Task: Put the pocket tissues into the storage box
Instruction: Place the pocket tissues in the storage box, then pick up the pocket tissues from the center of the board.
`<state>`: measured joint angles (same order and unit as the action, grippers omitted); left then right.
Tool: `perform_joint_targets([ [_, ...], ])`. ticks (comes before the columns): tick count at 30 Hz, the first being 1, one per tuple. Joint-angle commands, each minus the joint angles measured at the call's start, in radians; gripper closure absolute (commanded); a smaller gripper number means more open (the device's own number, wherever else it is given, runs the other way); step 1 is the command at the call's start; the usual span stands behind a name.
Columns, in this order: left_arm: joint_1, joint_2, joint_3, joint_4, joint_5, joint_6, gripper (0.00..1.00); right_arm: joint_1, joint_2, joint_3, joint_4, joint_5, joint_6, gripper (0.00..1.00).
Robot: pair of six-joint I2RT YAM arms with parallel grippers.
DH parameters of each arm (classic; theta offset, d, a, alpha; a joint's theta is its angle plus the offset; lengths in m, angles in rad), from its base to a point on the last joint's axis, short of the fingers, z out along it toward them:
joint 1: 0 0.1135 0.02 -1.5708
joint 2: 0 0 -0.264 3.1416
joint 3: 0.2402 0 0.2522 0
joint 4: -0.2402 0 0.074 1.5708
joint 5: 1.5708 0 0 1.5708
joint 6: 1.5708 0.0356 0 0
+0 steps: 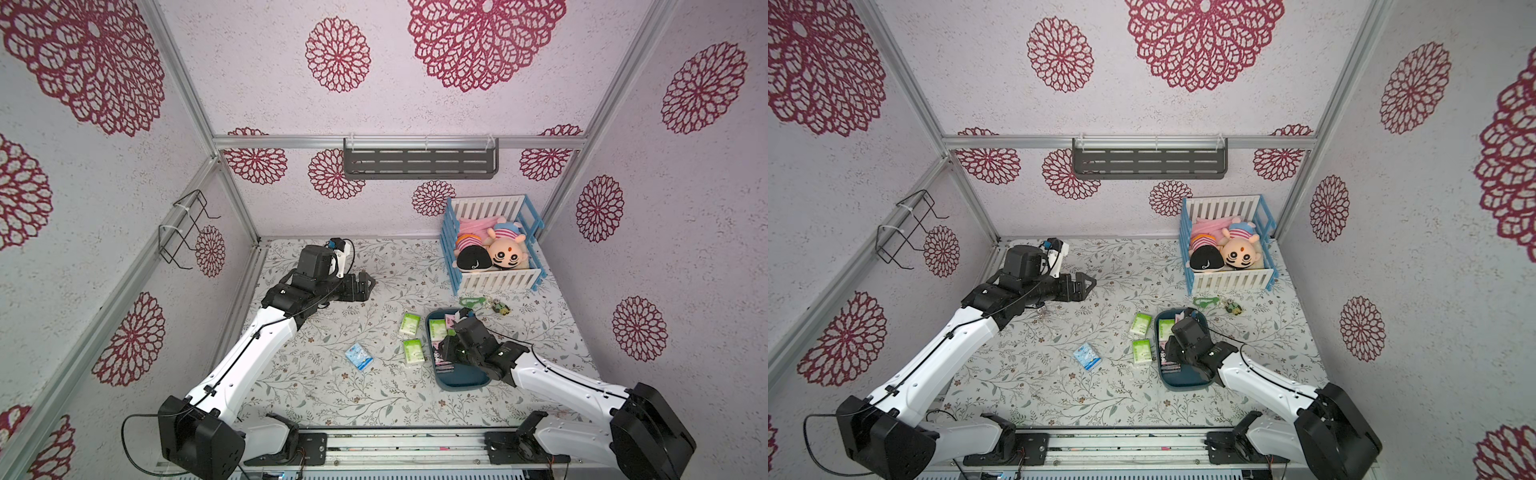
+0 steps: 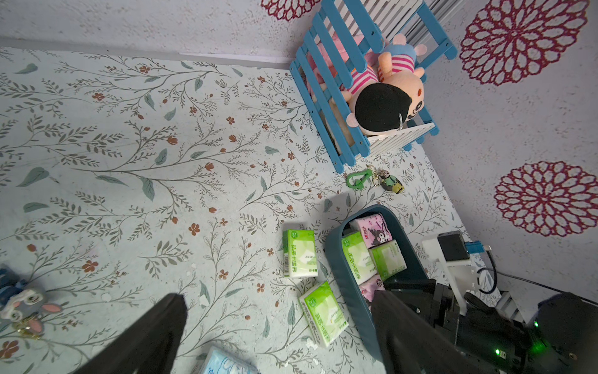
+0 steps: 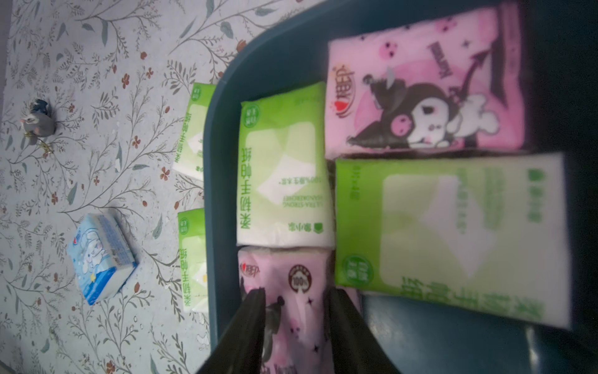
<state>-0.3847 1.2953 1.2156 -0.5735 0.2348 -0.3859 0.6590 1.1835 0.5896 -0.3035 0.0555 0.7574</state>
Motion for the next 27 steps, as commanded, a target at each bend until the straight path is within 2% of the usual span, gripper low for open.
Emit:
perform_joint_targets([
  [1, -0.005, -0.004, -0.005, 0.020, 0.016, -0.002, 0.03, -0.006, -0.045, 0.065, -0.018, 0.017, -0.034, 0.60],
  [6, -0.003, -0.020, 0.000, 0.052, 0.033, -0.022, 0.03, 0.001, -0.071, 0.115, -0.052, 0.001, -0.048, 0.59],
  [9, 0.004, -0.028, 0.008, 0.055, -0.007, -0.045, 0.03, 0.018, -0.062, 0.153, -0.057, 0.015, -0.062, 0.59],
  [12, 0.067, -0.032, 0.001, 0.057, 0.006, -0.117, 0.03, 0.049, -0.021, 0.208, -0.035, 0.020, -0.088, 0.56],
  [15, 0.161, -0.071, -0.063, 0.109, 0.034, -0.206, 0.03, 0.103, 0.070, 0.288, -0.018, 0.030, -0.125, 0.54],
  [18, 0.242, -0.127, -0.111, 0.100, 0.001, -0.236, 0.03, 0.165, 0.181, 0.376, 0.006, 0.022, -0.163, 0.53],
  [23, 0.367, -0.176, -0.157, 0.039, -0.001, -0.242, 0.03, 0.265, 0.383, 0.494, 0.096, -0.098, -0.221, 0.48],
  [27, 0.434, -0.188, -0.196, 0.035, 0.028, -0.247, 0.03, 0.324, 0.559, 0.608, 0.074, -0.154, -0.250, 0.46],
])
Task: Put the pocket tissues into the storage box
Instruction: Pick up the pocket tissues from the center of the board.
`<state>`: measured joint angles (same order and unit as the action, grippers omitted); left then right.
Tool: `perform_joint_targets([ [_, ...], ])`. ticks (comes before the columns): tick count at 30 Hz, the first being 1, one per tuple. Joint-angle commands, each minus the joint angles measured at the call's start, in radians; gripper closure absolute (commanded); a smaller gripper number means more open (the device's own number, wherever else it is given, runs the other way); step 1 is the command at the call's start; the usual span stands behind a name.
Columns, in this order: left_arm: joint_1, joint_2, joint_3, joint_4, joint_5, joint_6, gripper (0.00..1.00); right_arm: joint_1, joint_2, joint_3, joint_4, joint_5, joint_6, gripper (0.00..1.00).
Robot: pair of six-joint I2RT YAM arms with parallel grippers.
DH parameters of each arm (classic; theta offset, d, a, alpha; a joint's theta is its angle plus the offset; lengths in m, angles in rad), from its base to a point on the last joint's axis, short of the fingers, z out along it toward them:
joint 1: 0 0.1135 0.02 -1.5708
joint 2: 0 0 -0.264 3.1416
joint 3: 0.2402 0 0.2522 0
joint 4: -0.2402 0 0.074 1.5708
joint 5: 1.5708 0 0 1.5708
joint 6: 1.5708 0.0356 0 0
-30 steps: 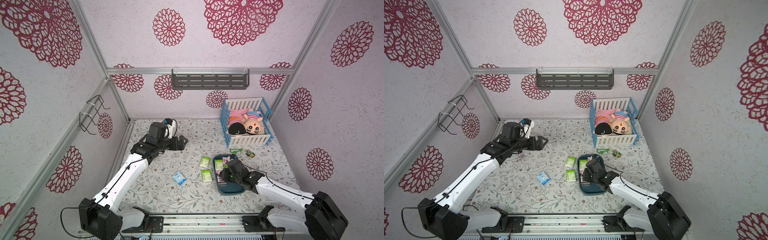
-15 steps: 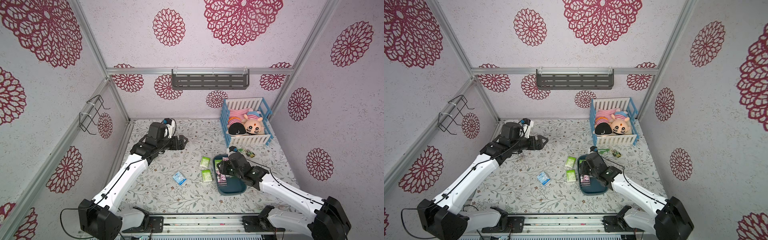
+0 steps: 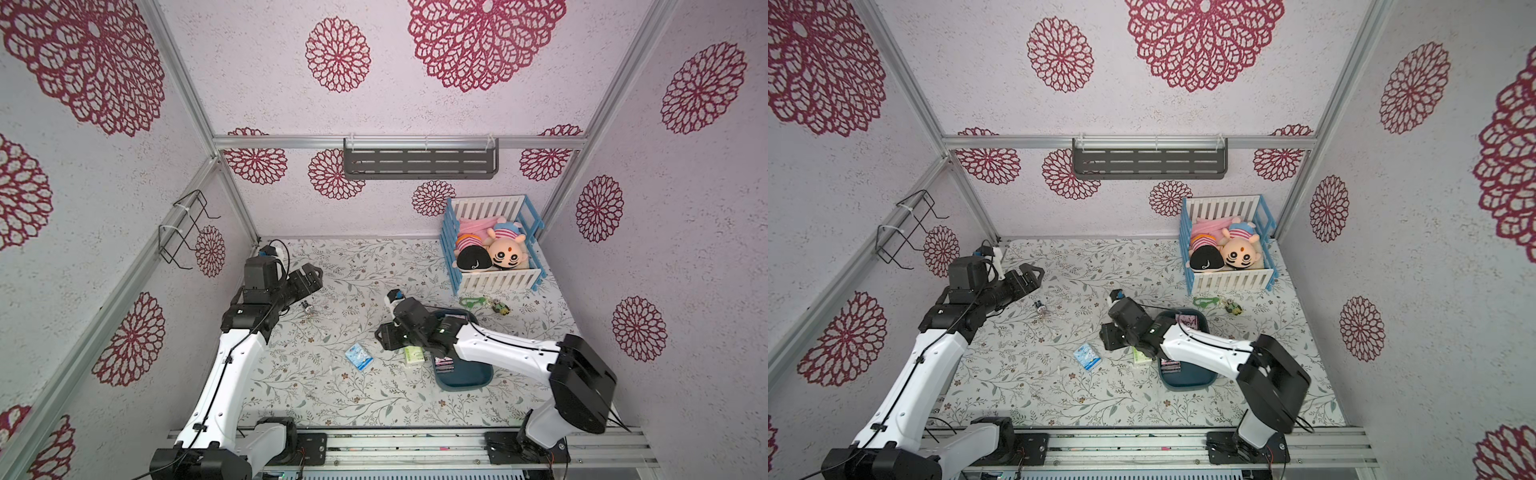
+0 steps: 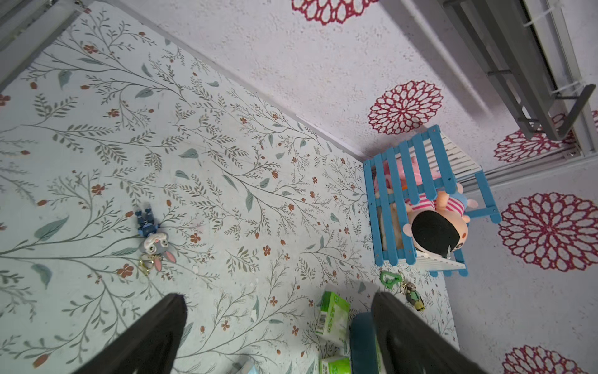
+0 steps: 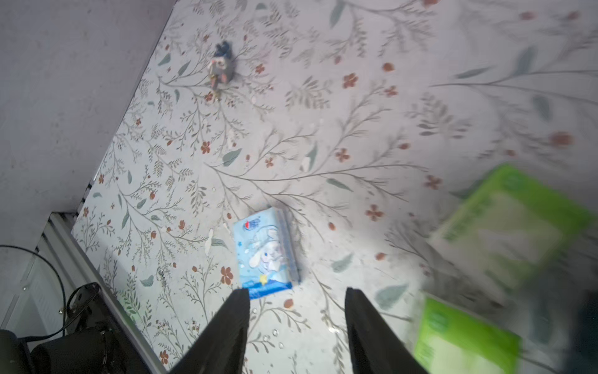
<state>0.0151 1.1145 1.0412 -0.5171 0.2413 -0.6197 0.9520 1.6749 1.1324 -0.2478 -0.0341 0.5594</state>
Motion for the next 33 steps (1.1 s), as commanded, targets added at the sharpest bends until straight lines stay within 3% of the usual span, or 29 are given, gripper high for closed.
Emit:
perform_joint_targets([
  [1, 0.045, -0.008, -0.027, -0.026, 0.024, -0.013, 0.03, 0.040, 0.106, 0.094, 0.001, -0.067, -0.054, 0.45],
  [8, 0.063, -0.011, -0.033, -0.040, 0.033, 0.010, 0.03, 0.051, 0.247, 0.198, -0.061, -0.073, -0.060, 0.44],
  [25, 0.065, -0.001, -0.009, -0.055, 0.041, 0.022, 0.03, 0.051, 0.360, 0.278, -0.101, -0.084, -0.086, 0.49],
  [33, 0.065, -0.021, -0.017, -0.064, 0.033, 0.020, 0.03, 0.051, 0.347, 0.265, -0.112, -0.068, -0.075, 0.85],
])
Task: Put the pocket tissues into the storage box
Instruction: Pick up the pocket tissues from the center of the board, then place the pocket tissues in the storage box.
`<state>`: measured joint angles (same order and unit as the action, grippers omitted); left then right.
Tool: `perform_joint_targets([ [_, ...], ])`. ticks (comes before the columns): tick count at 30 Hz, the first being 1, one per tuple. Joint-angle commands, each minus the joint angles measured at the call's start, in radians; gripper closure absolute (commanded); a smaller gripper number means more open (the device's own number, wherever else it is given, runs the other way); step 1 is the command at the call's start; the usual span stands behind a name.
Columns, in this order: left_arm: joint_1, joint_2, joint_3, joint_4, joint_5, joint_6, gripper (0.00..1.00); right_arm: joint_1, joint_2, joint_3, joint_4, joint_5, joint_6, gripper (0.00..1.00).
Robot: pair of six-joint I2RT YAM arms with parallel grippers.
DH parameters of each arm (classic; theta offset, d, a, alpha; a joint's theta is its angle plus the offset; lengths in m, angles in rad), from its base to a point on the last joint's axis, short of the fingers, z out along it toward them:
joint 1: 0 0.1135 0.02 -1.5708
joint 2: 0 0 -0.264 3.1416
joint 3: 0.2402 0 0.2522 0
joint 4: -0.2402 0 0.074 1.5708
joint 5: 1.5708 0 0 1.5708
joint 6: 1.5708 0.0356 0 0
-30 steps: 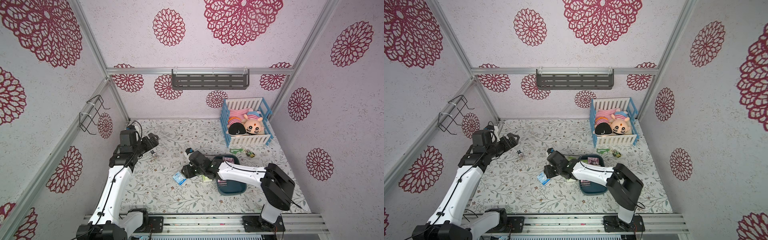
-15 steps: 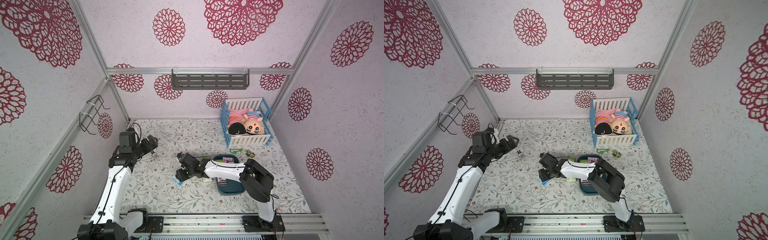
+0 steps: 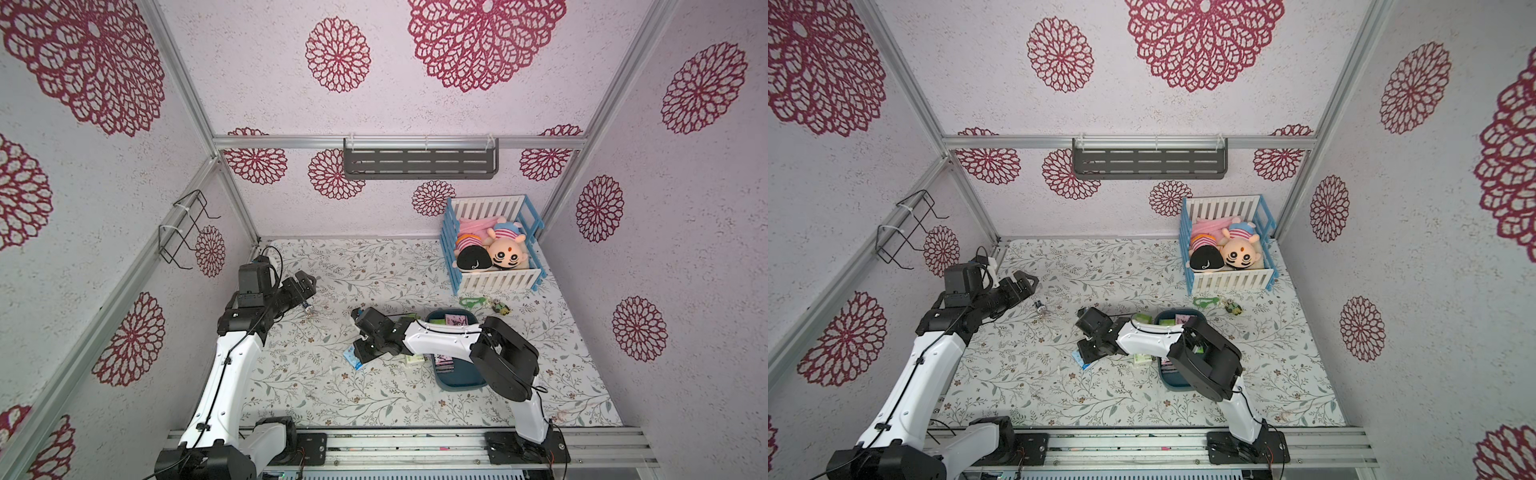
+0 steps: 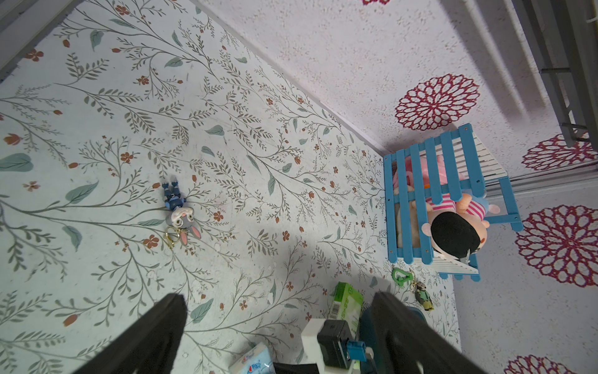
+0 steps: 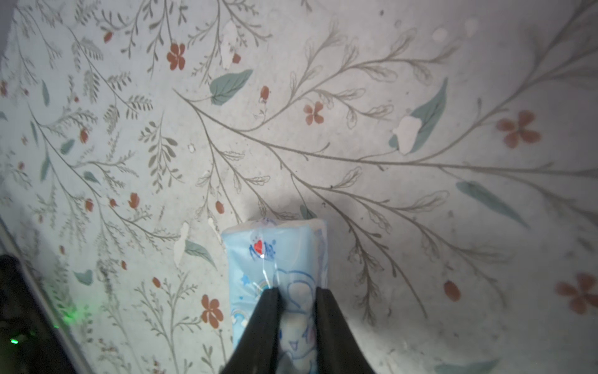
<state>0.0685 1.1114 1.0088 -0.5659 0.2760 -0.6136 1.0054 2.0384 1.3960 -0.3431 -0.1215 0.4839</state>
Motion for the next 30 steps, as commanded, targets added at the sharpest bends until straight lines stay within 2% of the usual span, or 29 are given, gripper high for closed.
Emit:
perform_joint_targets([
  [1, 0.011, -0.019, 0.017, -0.017, -0.002, 0.013, 0.03, -0.002, -0.032, -0.008, -0.012, 0.030, 0.005, 0.90],
  [8, -0.002, -0.020, 0.035, -0.020, -0.006, 0.001, 0.03, -0.038, -0.219, -0.169, 0.096, 0.052, 0.128, 0.96],
  [11, -0.084, -0.011, 0.052, -0.032, -0.111, 0.034, 0.03, -0.073, -0.362, -0.303, 0.127, 0.102, 0.244, 0.96],
  [14, -0.201, 0.021, 0.078, -0.025, -0.195, 0.076, 0.03, -0.113, -0.555, -0.444, 0.122, 0.171, 0.375, 0.96],
  [18, -0.293, 0.045, 0.084, 0.036, -0.213, 0.089, 0.03, -0.146, -0.825, -0.566, -0.003, 0.311, 0.569, 0.97],
  [24, -0.333, 0.074, 0.083, 0.096, -0.199, 0.069, 0.03, -0.151, -1.180, -0.749, -0.174, 0.520, 0.870, 0.96],
  [30, -0.358, 0.086, 0.095, 0.081, -0.205, 0.076, 0.03, -0.148, -1.325, -0.851, -0.296, 0.585, 1.124, 0.96],
])
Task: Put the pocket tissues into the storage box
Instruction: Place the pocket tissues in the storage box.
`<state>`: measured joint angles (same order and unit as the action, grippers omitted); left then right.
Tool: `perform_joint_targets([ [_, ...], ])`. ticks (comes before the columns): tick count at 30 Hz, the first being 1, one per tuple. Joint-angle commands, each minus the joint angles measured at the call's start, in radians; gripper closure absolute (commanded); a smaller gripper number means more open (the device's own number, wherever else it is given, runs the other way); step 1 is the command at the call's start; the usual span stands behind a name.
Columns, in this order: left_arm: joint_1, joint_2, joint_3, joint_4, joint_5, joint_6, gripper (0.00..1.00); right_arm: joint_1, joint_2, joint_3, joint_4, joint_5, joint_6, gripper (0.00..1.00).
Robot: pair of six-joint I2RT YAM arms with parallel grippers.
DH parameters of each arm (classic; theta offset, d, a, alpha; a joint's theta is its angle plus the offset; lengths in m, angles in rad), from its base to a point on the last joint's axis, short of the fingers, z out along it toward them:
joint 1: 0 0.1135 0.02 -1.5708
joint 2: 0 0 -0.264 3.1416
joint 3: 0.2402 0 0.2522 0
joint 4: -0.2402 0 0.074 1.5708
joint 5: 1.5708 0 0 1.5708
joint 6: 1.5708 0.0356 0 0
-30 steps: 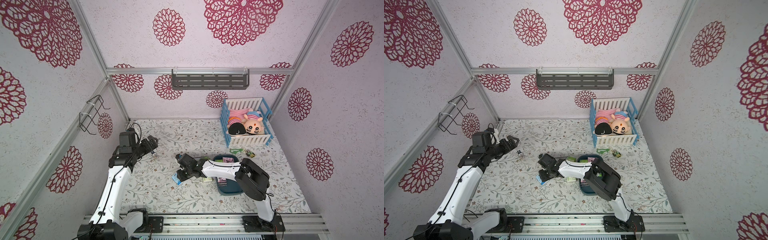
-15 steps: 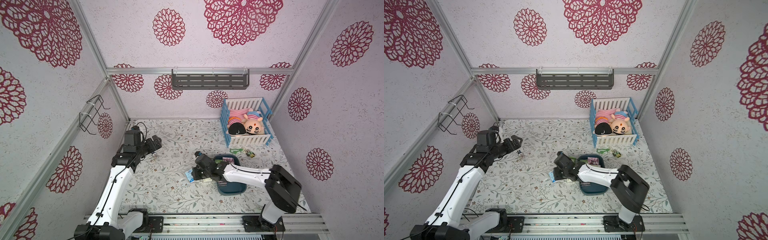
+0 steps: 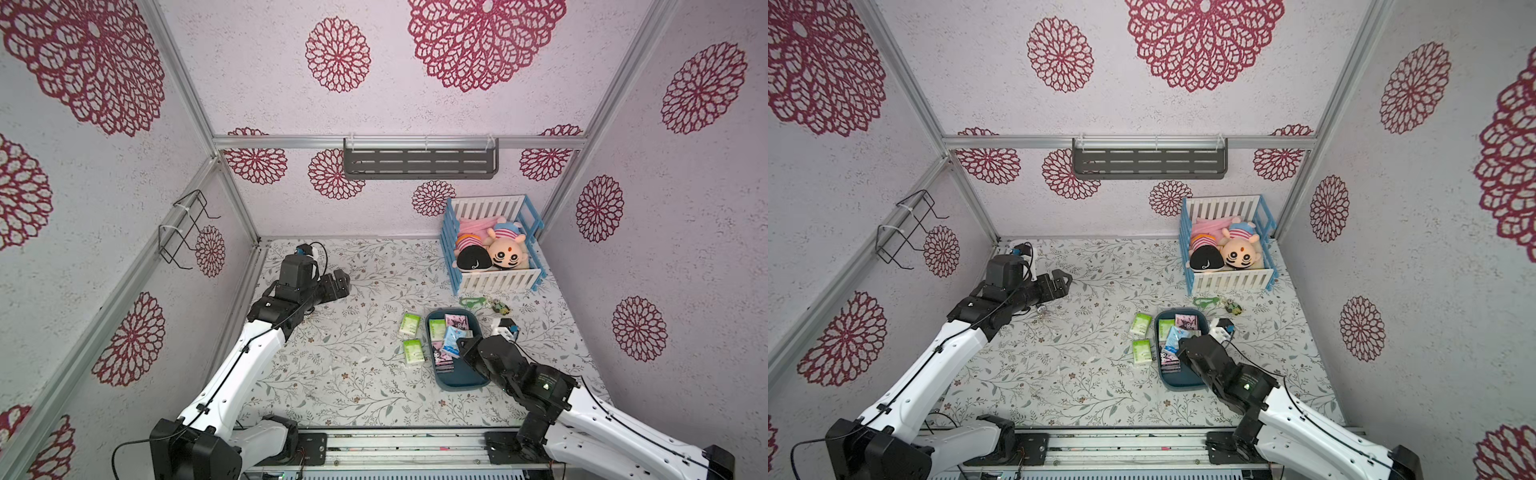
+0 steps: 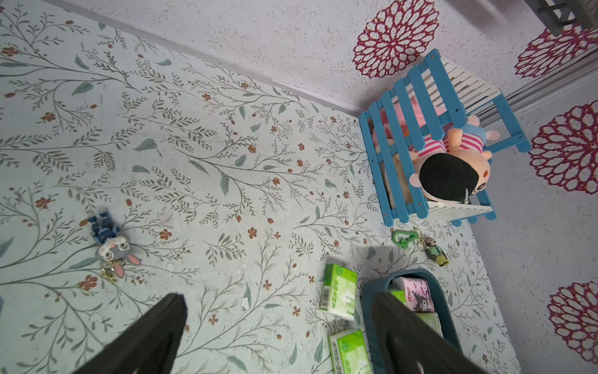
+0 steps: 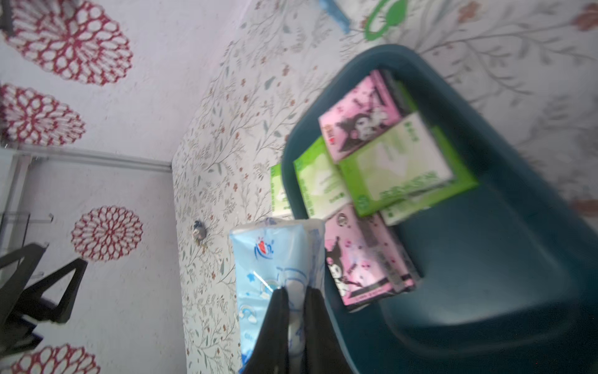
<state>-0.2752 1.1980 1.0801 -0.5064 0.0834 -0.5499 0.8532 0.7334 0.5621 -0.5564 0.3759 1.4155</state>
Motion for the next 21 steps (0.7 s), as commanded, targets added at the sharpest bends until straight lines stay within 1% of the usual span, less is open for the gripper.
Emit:
perform_joint_targets([
  [1, -0.017, -0.003, 0.023, 0.024, -0.014, 0.010, 0.03, 0.005, -0.031, -0.031, -0.092, 0.094, 0.231, 0.94],
  [3, -0.018, -0.005, 0.021, 0.029, -0.012, 0.007, 0.03, 0.007, -0.042, -0.054, -0.102, 0.104, 0.297, 0.93],
  [7, -0.021, -0.010, 0.025, 0.025, -0.019, 0.007, 0.03, 0.007, -0.029, -0.079, -0.113, 0.124, 0.385, 0.92],
  [9, -0.023, -0.014, 0.022, 0.022, -0.025, 0.011, 0.03, 0.007, -0.028, -0.099, -0.098, 0.127, 0.411, 0.92],
  [14, -0.024, -0.021, 0.015, 0.016, -0.043, 0.024, 0.03, 0.007, 0.001, -0.148, -0.030, 0.102, 0.421, 0.85],
  [15, -0.023, -0.021, 0.016, 0.016, -0.043, 0.024, 0.03, 0.007, 0.008, -0.156, -0.015, 0.093, 0.417, 0.83],
  [16, -0.023, -0.021, 0.014, 0.015, -0.043, 0.025, 0.03, 0.007, 0.015, -0.163, 0.005, 0.088, 0.404, 0.78],
  [18, -0.023, -0.021, 0.015, 0.013, -0.046, 0.028, 0.03, 0.007, 0.028, -0.161, 0.016, 0.083, 0.395, 0.66],
  [21, -0.024, -0.021, 0.016, 0.012, -0.049, 0.030, 0.03, 0.007, 0.049, -0.134, 0.011, 0.093, 0.357, 0.59],
])
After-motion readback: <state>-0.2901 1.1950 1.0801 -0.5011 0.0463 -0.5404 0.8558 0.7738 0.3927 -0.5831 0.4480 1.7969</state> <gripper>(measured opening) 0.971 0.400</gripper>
